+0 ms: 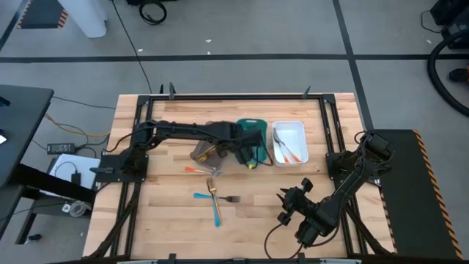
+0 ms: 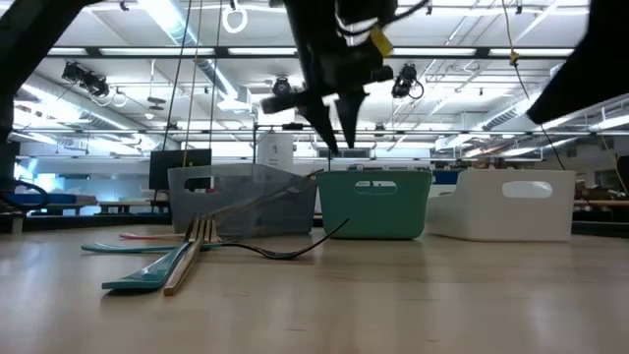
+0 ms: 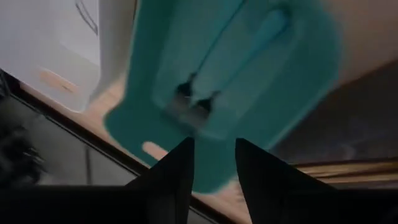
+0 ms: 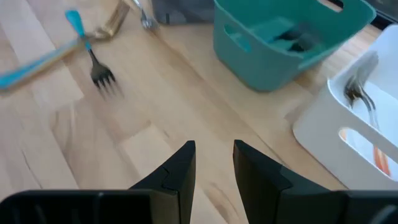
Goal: Sort silverware by color (type)
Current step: Put the orange fork into the white bin
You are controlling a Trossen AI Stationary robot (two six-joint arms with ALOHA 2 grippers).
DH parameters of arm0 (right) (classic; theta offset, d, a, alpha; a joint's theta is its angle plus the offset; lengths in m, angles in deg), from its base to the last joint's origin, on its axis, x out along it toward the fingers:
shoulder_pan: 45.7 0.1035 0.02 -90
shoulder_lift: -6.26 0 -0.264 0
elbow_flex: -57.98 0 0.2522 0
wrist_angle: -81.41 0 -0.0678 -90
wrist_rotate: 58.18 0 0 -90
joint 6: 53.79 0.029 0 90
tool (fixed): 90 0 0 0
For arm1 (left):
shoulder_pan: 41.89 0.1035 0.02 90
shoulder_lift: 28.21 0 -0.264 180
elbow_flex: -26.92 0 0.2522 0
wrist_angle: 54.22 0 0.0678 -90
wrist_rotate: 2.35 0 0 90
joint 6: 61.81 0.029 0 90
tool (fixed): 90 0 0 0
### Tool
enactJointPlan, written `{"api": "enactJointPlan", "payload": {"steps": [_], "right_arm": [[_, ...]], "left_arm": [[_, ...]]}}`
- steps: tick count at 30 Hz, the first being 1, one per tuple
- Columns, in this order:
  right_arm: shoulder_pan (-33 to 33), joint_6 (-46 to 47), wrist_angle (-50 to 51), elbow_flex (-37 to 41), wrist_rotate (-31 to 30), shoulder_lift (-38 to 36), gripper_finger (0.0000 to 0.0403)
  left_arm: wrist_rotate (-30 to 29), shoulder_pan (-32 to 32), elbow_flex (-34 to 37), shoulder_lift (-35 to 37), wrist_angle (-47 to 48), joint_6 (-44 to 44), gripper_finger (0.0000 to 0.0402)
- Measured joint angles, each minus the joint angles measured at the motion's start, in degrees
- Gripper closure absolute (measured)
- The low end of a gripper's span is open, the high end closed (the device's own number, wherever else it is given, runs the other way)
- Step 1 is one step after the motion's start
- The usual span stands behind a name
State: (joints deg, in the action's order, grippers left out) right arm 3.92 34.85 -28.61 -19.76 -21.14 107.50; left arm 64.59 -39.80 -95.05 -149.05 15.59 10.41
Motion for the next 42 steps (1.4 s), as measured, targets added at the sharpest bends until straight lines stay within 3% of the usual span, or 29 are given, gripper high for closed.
{"api": "enactJointPlan", "payload": {"steps": [5, 9, 20, 26, 31, 42], "right_arm": [[2.34, 0.91, 4.34, -0.85, 0.80, -1.80, 0.0288], [2.78, -3.28, 4.96, -0.86, -0.53, -3.44, 0.0288], [-4.59, -30.71, -2.98, -0.84, 6.20, -3.96, 0.0288], [-10.98, -47.83, -14.06, -0.82, 14.15, -3.96, 0.0298], [-14.99, -57.93, -22.63, -0.82, 20.03, -3.96, 0.0315], [-22.25, -61.29, -32.55, -0.75, 19.27, -3.96, 0.0322]], "left_arm": [[1.21, -3.36, 0.01, 2.50, 10.53, -14.37, 0.0279], [8.15, -5.47, 0.72, 5.22, 14.83, -24.19, 0.0293], [10.22, -14.12, 10.76, 11.53, 15.29, -37.39, 0.0334], [11.38, -16.37, 14.80, 13.87, 10.97, -38.85, 0.0338], [12.69, -17.76, 24.02, 19.36, 2.19, -38.60, 0.0338], [13.55, -18.33, 44.94, 30.76, -10.78, -46.58, 0.0338]]}}
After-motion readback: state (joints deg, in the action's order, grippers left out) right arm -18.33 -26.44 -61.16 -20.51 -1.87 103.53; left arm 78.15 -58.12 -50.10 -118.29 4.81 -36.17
